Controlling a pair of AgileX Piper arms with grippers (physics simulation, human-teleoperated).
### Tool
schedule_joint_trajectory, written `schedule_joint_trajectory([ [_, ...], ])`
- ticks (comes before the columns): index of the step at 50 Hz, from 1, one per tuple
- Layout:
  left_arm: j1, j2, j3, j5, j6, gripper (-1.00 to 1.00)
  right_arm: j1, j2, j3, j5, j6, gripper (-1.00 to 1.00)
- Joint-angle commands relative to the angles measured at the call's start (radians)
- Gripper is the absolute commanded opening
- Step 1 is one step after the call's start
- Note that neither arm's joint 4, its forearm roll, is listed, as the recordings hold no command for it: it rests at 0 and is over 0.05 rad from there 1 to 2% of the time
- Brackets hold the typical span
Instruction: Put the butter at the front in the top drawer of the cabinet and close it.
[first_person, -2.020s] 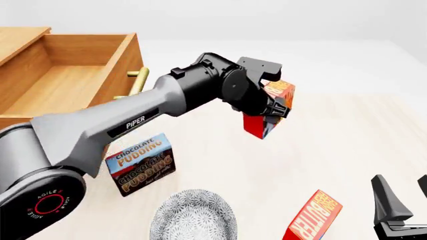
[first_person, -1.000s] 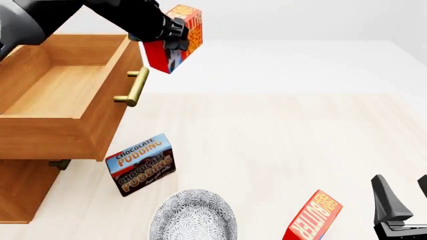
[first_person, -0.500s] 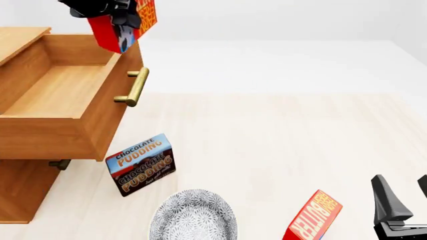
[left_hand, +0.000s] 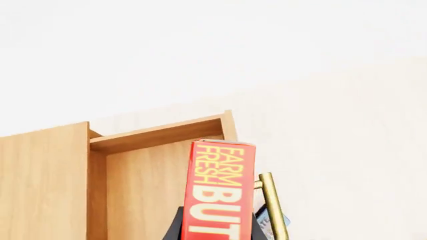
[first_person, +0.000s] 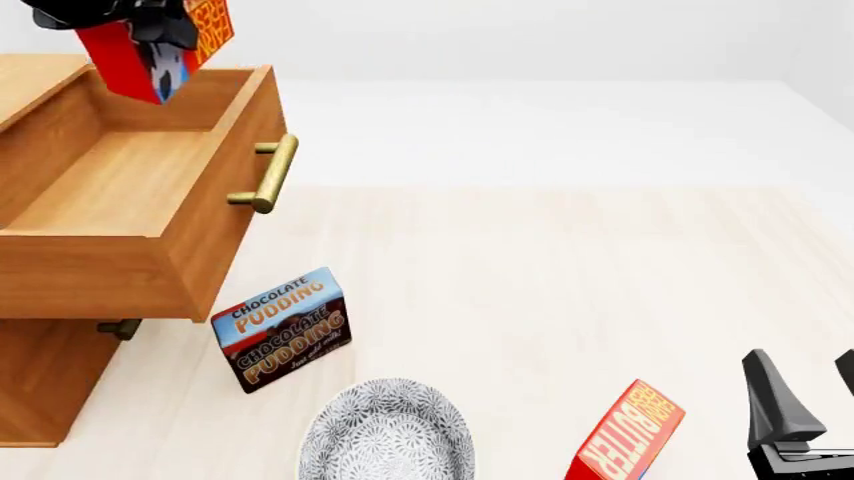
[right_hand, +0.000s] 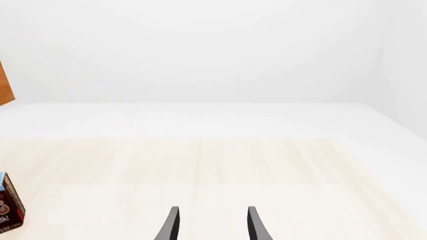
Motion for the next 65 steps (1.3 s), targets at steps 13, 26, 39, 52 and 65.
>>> schedule_joint_trajectory([
  [13, 0.094, -0.148, 0.207, -0.076, -0.002, -1.0, 0.0, -0.003, 0.001, 0.002, 0.0, 1.0],
  [26, 0.124, -0.166, 0.319, -0.143, -0.015, -1.0, 0.0, -0.003, 0.001, 0.002, 0.0, 1.0],
  [39, 0.139, -0.151, 0.39, -0.201, -0.022, -1.0, 0.0, -0.003, 0.001, 0.002, 0.0, 1.0],
  [52, 0.157, -0.149, 0.431, -0.231, -0.031, -1.0, 0.0, -0.003, 0.001, 0.002, 0.0, 1.0],
  [65, 0.178, -0.128, 0.473, -0.268, -0.043, -1.0, 0.0, -0.003, 0.001, 0.002, 0.0, 1.0],
])
